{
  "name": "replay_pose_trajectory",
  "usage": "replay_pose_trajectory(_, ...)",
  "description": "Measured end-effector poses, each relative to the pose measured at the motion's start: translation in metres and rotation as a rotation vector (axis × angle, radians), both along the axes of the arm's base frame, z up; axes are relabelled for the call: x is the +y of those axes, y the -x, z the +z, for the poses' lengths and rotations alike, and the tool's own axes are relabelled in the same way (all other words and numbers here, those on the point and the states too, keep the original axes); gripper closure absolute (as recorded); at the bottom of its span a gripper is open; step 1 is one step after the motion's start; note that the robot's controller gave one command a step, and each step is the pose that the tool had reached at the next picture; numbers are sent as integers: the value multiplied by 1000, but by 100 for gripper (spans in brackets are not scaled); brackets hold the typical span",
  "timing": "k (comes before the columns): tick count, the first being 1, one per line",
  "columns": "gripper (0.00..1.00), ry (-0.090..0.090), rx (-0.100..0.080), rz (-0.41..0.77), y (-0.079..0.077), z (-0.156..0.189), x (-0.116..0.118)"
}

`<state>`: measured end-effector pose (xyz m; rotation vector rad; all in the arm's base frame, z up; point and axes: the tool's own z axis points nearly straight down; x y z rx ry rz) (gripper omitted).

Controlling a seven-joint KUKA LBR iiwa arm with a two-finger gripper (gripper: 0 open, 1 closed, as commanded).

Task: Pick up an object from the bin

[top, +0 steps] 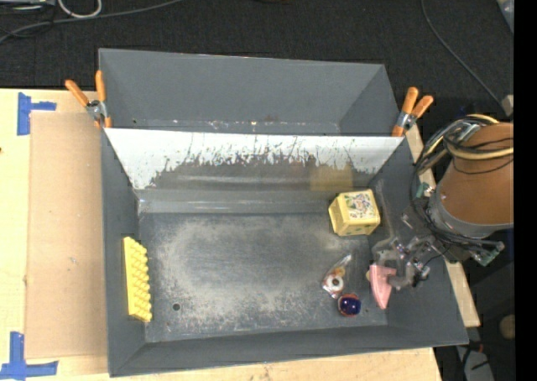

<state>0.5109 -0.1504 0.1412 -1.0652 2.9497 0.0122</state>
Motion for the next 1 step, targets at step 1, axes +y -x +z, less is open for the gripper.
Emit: replay_pose_trajectory(1,100,2,-4,-1,-1,35,0)
